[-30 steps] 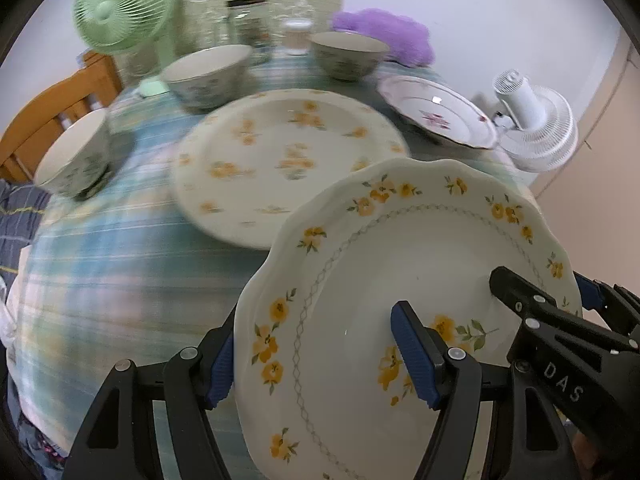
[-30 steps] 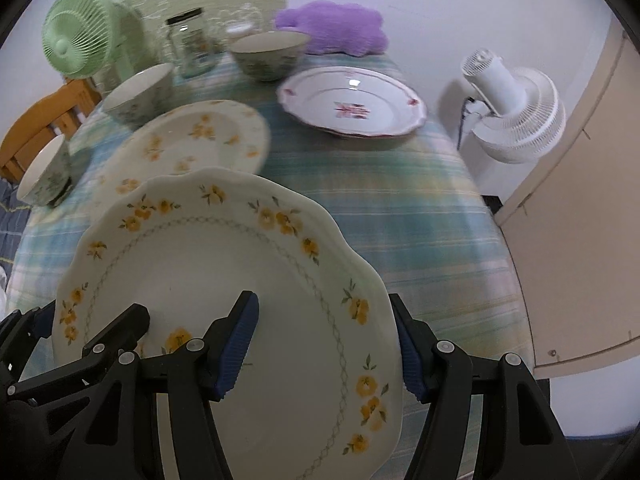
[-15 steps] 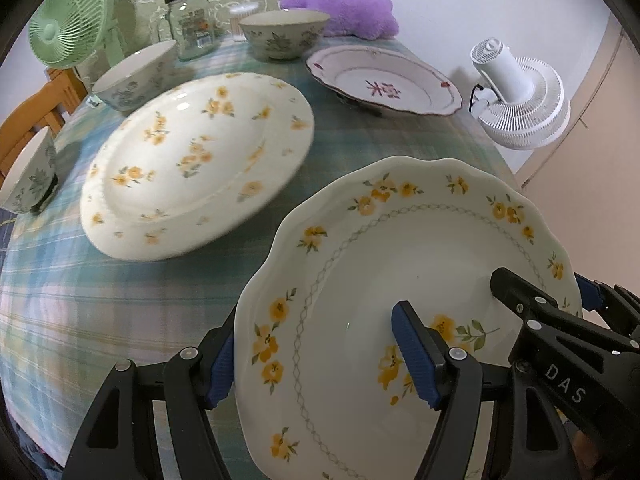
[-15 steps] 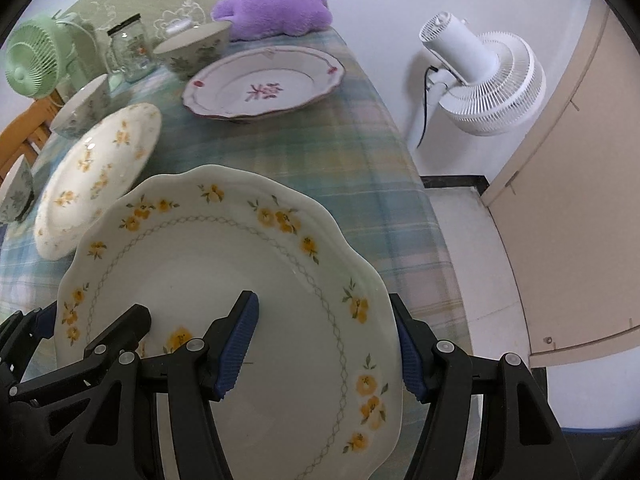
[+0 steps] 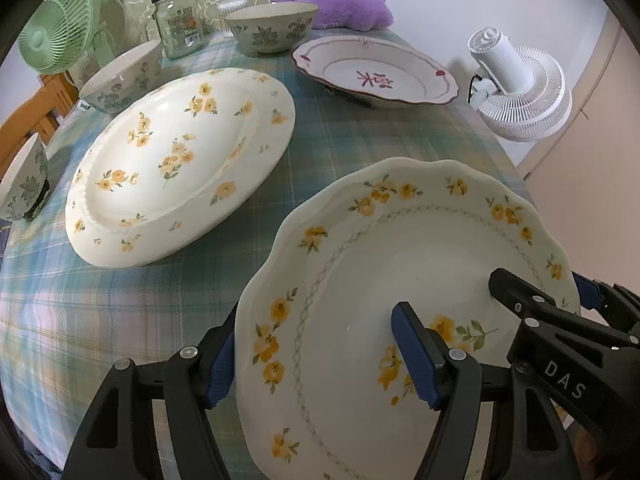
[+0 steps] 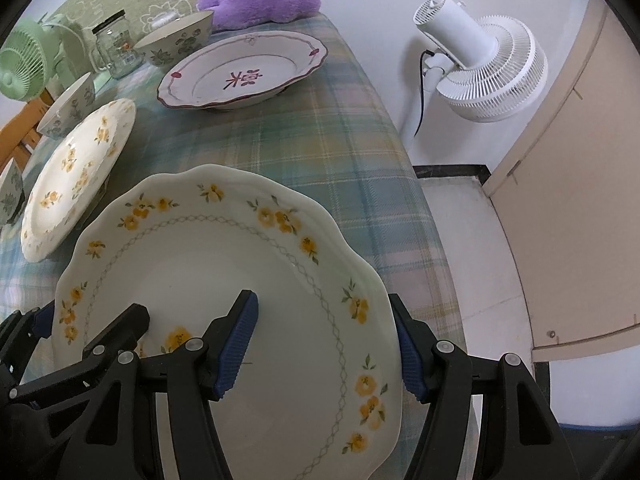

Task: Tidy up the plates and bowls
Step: 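Lift the scalloped plate with both grippers and lower it beside the table edge, then open both grippers and grasp the rim of the beaded-rim flowered plate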

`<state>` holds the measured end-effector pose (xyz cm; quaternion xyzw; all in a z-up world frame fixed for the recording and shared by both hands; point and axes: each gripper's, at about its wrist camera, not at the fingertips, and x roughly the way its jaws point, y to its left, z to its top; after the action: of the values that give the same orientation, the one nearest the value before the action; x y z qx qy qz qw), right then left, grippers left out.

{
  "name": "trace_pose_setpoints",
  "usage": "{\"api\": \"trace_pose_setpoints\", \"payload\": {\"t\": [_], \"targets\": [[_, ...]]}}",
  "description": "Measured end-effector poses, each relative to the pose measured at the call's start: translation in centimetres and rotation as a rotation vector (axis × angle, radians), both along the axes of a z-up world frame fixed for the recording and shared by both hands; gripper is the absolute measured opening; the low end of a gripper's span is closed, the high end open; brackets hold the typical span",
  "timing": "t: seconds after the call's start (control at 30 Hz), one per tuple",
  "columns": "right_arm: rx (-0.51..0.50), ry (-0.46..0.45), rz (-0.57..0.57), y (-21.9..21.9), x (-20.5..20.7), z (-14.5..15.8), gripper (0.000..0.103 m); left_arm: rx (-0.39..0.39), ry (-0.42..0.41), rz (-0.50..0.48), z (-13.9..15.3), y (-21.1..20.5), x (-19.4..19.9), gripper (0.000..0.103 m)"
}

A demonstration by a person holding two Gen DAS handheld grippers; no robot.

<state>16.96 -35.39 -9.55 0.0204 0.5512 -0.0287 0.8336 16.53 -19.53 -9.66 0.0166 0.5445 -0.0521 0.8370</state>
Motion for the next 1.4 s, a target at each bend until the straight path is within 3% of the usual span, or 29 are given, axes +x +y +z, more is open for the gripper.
{"api": "trace_pose_setpoints", "payload": {"t": [0.13, 0.43, 0.53, 0.93, 1.2, 1.4], "targets": [[-0.017, 0.027, -0.003, 0.2, 0.0, 0.5, 0.070, 0.016, 0.017, -0.008, 0.6, 0.2, 0.0, 0.078], [-0.038, -0.049, -0.069, 2.1, -0.6, 4.5, 0.074, -0.009, -0.055, -0.041, 4.1, 3.4, 0.0, 0.090], [-0.019, -0.076, -0.074, 3.9, -0.6, 5.7, 0.074, -0.013, -0.072, -0.058, 5.1, 5.3, 0.0, 0.095], [0.012, -0.198, -0.042, 13.7, 0.7, 9.0, 0.076, -0.011, -0.161, -0.058, 8.1, 12.7, 1.5, 0.095], [0.002, -0.224, -0.053, 16.6, 3.9, 9.4, 0.076, 0.011, -0.206, -0.061, 8.2, 14.7, 5.4, 0.095], [0.014, -0.214, -0.025, 17.0, 8.1, 7.9, 0.076, 0.037, -0.202, -0.022, 6.7, 14.9, 9.0, 0.095]]}}
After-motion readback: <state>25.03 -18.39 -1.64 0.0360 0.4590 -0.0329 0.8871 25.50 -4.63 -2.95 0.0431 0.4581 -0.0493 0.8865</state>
